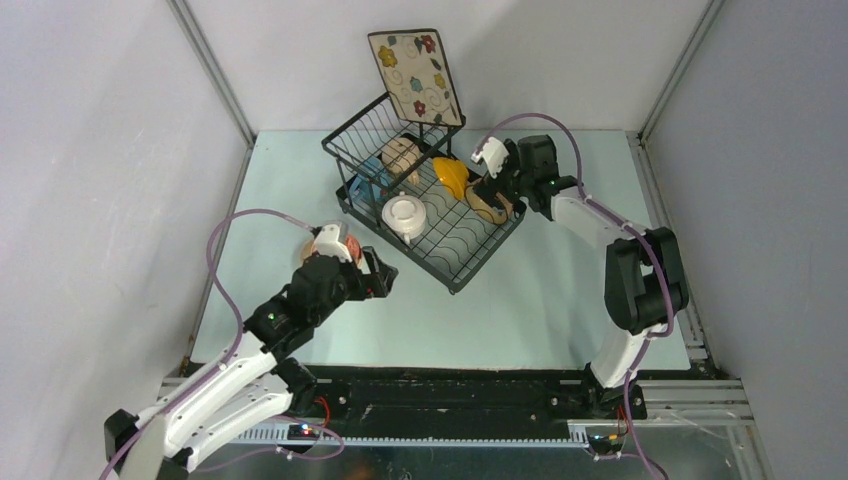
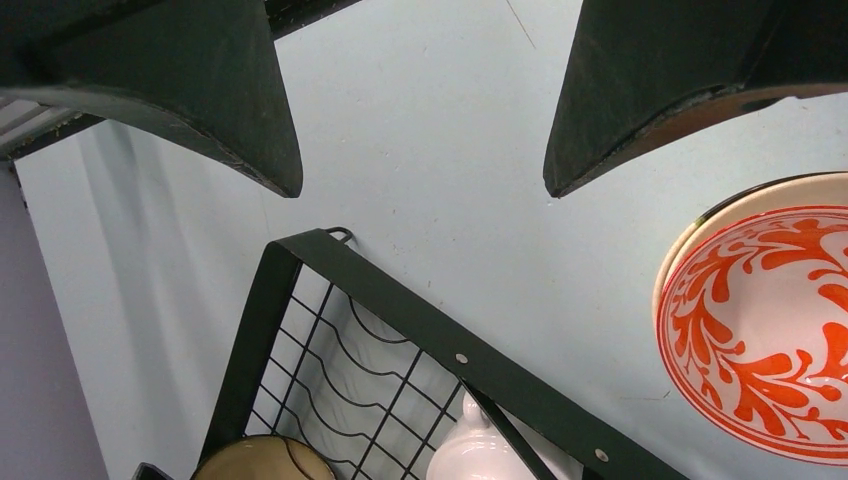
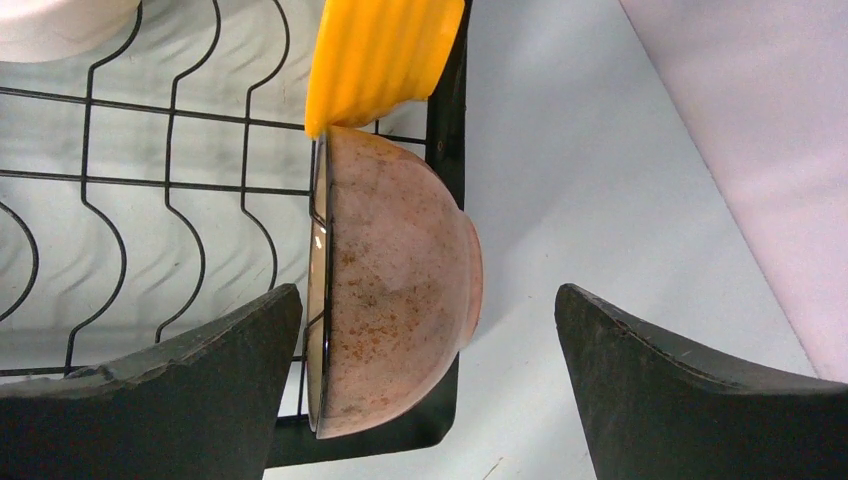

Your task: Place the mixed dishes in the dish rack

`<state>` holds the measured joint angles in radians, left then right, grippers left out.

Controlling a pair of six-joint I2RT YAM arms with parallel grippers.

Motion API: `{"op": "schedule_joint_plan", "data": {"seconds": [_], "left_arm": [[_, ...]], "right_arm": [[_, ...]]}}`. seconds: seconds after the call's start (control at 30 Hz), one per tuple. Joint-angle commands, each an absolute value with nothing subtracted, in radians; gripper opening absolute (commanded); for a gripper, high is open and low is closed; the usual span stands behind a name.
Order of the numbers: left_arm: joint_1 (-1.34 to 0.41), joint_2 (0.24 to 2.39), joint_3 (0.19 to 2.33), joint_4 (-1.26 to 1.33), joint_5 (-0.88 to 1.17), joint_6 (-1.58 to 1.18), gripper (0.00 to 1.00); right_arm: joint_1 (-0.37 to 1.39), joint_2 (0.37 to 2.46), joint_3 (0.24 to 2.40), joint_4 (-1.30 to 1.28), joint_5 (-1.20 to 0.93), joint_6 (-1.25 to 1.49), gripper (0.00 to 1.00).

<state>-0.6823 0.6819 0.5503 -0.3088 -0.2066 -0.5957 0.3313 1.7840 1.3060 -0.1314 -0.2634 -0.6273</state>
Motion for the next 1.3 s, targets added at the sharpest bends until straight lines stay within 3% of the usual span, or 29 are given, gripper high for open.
{"op": "schedule_joint_plan", "data": {"seconds": [0.0, 0.3, 0.67, 0.9, 1.13, 1.27], "left_arm": [[-0.673, 0.666, 0.595, -0.277, -0.240, -0.619, 0.97], [-0.509, 0.652, 0.551, -0.266, -0.281, -0.727, 1.00], [-0.191, 0.777, 0.504, -0.263, -0.223, -0.915, 0.99], [-0.173, 0.803, 0.514, -0.361, -0.381, -0.993, 0.91], [-0.171, 0.884, 0.494, -0.338, -0.411, -1.059, 0.89], [-0.170, 0.947, 0.501, -0.319, -0.418, -1.068, 0.82]], "right_arm": [[0.322, 1.721, 1.344, -0.102, -0.259, -0.579, 1.00], [0.330, 1.552, 1.277, -0.062, -0.395, -0.384, 1.00], [0.390, 1.310, 1.036, 0.103, -0.207, 0.084, 0.99], [0.434, 1.201, 0.883, 0.119, -0.075, 0.129, 1.00], [0.460, 1.107, 0.742, 0.186, -0.061, 0.086, 1.00], [0.461, 1.094, 0.711, 0.209, -0.029, 0.089, 1.00]]}}
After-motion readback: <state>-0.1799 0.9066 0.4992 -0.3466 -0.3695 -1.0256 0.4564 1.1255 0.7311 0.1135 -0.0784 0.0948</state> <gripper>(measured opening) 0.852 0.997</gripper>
